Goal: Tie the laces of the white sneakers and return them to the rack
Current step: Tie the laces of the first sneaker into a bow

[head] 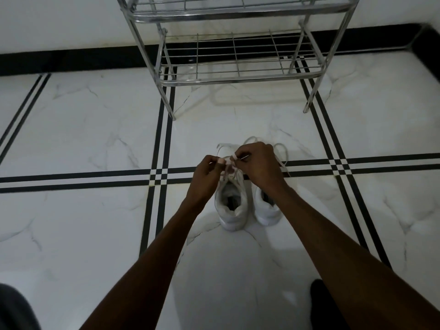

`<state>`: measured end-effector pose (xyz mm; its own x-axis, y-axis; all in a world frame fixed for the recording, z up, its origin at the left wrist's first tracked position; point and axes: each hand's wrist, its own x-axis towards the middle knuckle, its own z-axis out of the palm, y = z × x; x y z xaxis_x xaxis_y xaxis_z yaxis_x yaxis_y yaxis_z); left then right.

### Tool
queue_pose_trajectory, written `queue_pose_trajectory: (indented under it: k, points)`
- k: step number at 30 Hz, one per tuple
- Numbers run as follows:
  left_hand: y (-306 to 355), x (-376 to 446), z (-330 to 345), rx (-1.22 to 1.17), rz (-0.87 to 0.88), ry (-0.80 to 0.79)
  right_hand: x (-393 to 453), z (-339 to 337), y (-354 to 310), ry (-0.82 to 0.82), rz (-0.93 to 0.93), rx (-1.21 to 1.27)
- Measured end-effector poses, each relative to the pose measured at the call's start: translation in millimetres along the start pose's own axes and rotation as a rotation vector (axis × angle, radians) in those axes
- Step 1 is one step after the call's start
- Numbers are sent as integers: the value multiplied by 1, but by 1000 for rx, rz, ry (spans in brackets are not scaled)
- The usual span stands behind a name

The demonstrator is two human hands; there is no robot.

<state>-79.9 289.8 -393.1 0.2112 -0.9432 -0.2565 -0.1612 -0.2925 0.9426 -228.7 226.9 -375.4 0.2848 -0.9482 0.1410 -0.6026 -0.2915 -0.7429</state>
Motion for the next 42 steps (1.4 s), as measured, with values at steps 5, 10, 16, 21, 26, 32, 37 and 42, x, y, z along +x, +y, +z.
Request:
queue_pose_trajectory:
  k: [5, 10, 16, 21, 26, 32, 37, 42]
  points:
    - [-14, 13, -15, 454, 156, 24, -1, 4, 6, -80, 184, 419]
    - [-1, 5, -30, 451, 56, 163, -1, -1, 1, -142, 364, 668]
    - [18, -2, -71, -223, -14, 230, 9, -6, 16, -94, 453, 341]
    - [-32, 6, -107, 373, -45, 345, 5, -3, 50, 73, 328, -186]
    - [-55, 6, -90, 535, 17, 367, -1, -2, 47, 101, 249, -205]
    - [-40, 6, -27, 494, 201, -23, -9, 8, 23, -271, -62, -367]
    - [-42, 10, -16, 569, 198, 13, -5, 17, 19, -276, -84, -471]
    - [-48, -1, -32, 912, 80, 188, -18, 10, 30, -261, -14, -751]
